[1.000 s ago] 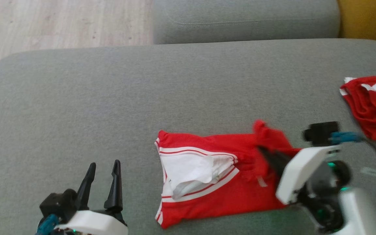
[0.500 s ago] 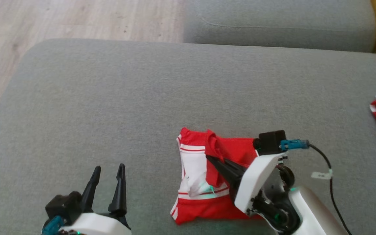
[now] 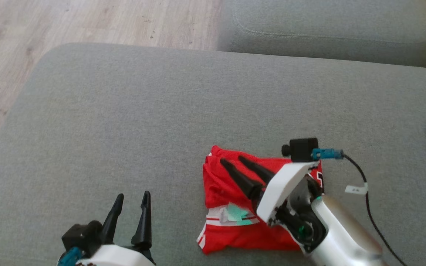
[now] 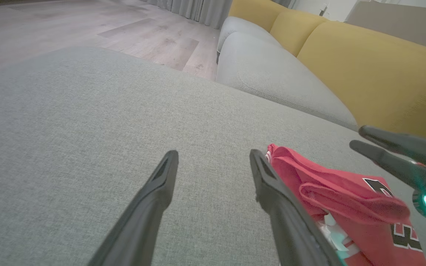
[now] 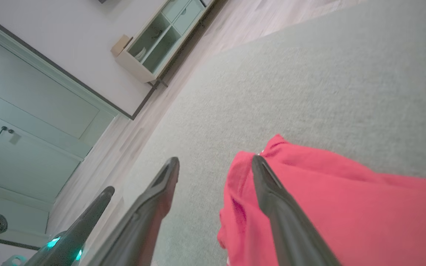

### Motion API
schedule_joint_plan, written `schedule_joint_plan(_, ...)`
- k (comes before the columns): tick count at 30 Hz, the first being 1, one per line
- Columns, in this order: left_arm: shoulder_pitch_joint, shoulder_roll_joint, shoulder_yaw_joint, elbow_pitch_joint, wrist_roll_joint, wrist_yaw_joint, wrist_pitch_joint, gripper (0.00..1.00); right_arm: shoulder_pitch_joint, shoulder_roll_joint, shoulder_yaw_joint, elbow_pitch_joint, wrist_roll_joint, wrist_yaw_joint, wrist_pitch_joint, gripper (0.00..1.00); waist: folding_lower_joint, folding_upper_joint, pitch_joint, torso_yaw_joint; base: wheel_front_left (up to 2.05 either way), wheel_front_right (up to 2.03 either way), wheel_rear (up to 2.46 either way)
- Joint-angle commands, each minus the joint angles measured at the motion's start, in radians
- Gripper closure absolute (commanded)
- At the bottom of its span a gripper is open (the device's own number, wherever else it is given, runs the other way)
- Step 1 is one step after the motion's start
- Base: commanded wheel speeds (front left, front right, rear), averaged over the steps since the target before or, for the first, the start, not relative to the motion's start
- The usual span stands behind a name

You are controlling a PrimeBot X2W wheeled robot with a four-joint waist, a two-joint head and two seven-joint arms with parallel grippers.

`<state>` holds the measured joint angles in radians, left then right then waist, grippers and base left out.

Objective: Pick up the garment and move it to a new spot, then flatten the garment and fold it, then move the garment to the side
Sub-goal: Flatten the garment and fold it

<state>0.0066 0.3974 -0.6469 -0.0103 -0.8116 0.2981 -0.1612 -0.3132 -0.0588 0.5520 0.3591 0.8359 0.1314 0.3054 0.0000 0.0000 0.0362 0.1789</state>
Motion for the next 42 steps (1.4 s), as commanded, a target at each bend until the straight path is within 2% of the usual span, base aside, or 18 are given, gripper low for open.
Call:
schedule_joint_plan(1, -0.037, 0.007, 0.032, -0.024, -0.002, -0.003, -0.013, 0.0, -0.055, 0.008, 0.006, -0.021, -0.03, -0.001, -0.027, 0.0, 0.0, 0.0, -0.001, -0.006, 0.0, 0.0, 0.0)
schedule_joint_plan(9, -0.04, 0.002, 0.028, -0.019, 0.0, -0.003, -0.018, 0.0, -0.073, 0.008, -0.115, -0.011, -0.26, -0.001, -0.115, 0.0, 0.0, 0.0, 0.0, -0.034, 0.0, 0.0, 0.0)
schedule_joint_plan(14, -0.045, 0.0, 0.025, -0.019, 0.004, -0.002, -0.02, 0.0, -0.027, 0.009, -0.229, -0.077, -0.415, -0.001, -0.136, 0.0, 0.0, 0.0, 0.0, -0.052, 0.0, 0.0, 0.0)
schedule_joint_plan(18, -0.051, 0.001, 0.023, -0.016, 0.007, -0.001, -0.02, 0.0, 0.039, 0.009, -0.282, -0.159, -0.526, -0.001, -0.145, 0.0, 0.0, 0.0, -0.003, -0.068, 0.0, 0.0, 0.0)
schedule_joint_plan(27, -0.052, -0.003, 0.009, -0.008, 0.01, -0.002, -0.017, 0.0, 0.192, 0.009, -0.319, -0.289, -0.62, -0.001, -0.155, 0.0, 0.0, 0.0, -0.007, -0.088, 0.0, 0.0, 0.0)
schedule_joint_plan(34, -0.047, -0.008, 0.003, -0.002, 0.008, -0.004, -0.022, 0.0, 0.282, 0.009, -0.325, -0.322, -0.658, -0.001, -0.208, 0.0, 0.0, 0.0, -0.018, -0.092, 0.0, 0.0, 0.0)
schedule_joint_plan(42, -0.042, -0.007, 0.005, 0.003, 0.005, -0.003, -0.028, 0.0, 0.33, 0.009, -0.244, -0.313, -0.654, -0.001, -0.21, 0.0, 0.0, 0.0, -0.017, -0.084, 0.0, 0.0, 0.0)
